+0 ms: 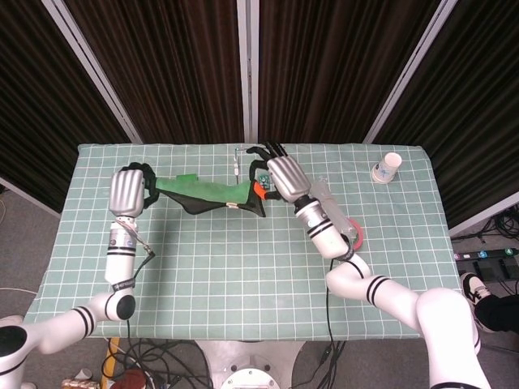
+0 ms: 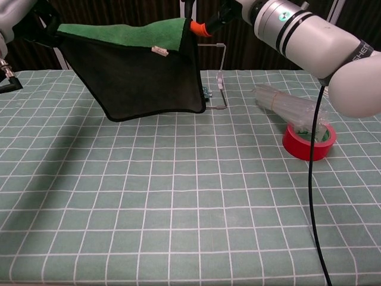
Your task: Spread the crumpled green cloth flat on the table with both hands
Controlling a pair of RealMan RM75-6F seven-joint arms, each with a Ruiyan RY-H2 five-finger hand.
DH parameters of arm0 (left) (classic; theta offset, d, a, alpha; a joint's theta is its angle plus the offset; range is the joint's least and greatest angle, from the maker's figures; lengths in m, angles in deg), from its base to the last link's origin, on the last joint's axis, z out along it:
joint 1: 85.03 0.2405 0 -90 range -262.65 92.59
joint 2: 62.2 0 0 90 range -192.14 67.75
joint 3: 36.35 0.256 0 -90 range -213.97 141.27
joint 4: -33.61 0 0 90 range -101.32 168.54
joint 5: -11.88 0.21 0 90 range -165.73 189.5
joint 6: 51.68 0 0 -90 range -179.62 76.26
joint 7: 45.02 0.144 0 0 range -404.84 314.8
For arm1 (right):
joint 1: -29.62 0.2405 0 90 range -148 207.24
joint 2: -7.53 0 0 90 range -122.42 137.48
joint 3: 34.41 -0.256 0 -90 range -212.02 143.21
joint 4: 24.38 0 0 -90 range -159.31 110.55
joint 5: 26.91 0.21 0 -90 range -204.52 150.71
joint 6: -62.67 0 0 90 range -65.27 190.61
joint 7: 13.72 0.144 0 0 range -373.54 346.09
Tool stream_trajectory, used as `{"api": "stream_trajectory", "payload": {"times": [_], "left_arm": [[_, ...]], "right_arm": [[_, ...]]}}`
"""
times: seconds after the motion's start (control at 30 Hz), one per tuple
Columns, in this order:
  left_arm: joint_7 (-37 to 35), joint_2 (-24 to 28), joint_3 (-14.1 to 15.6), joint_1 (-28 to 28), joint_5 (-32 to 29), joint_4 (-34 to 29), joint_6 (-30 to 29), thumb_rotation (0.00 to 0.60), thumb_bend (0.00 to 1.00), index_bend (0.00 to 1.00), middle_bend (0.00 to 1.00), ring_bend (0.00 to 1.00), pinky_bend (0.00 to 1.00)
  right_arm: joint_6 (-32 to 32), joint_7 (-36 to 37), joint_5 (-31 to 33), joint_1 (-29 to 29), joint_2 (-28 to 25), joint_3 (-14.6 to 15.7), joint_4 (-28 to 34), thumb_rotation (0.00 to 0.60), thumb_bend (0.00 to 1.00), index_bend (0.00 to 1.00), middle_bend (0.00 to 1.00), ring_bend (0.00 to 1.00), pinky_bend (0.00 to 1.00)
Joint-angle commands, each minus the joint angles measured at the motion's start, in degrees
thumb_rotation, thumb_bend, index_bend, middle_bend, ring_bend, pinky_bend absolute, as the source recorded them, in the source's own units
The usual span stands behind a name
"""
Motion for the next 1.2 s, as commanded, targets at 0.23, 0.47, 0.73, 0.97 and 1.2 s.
{"api": "stream_trajectory", "payload": {"times": [0.23, 0.47, 0.73, 0.97, 1.2], "left_arm": [[3.75, 5.34, 3.78, 2.61, 0.48, -12.56, 3.28, 0.600, 0.51, 0.77, 0.55, 0.38, 0.44], [7.61, 9.95, 6.95, 3.17, -0.23, -21.52, 7.42, 0.600, 0.50, 0.77, 0.55, 0.38, 0.44], [8.99, 12.61, 9.72, 3.15, -1.69, -26.27, 11.75, 0.600, 0.50, 0.77, 0.55, 0.38, 0.44], [6.47, 12.81, 11.96, 3.36, 1.81, -25.23, 13.56, 0.600, 0.49, 0.77, 0.55, 0.38, 0.44], [5.55, 13.31, 14.83, 4.25, 4.75, -25.70, 14.37, 0.600, 0.48, 0.77, 0.55, 0.38, 0.44]], "right_arm": [[0.88, 5.49, -4.86, -2.77, -1.81, 5.36, 2.60, 0.600, 0.44, 0.58, 0.20, 0.03, 0.00], [1.53, 6.71, -8.25, -4.76, -3.80, 9.44, 6.33, 0.600, 0.44, 0.59, 0.20, 0.03, 0.00], [1.89, 6.51, -10.81, -6.57, -5.72, 12.91, 10.37, 0.600, 0.44, 0.58, 0.20, 0.03, 0.00], [1.93, 6.20, -12.46, -7.76, -6.66, 15.23, 12.37, 0.600, 0.44, 0.59, 0.20, 0.03, 0.00], [2.72, 4.95, -14.58, -9.15, -6.70, 17.81, 13.45, 0.600, 0.44, 0.59, 0.20, 0.03, 0.00]]}}
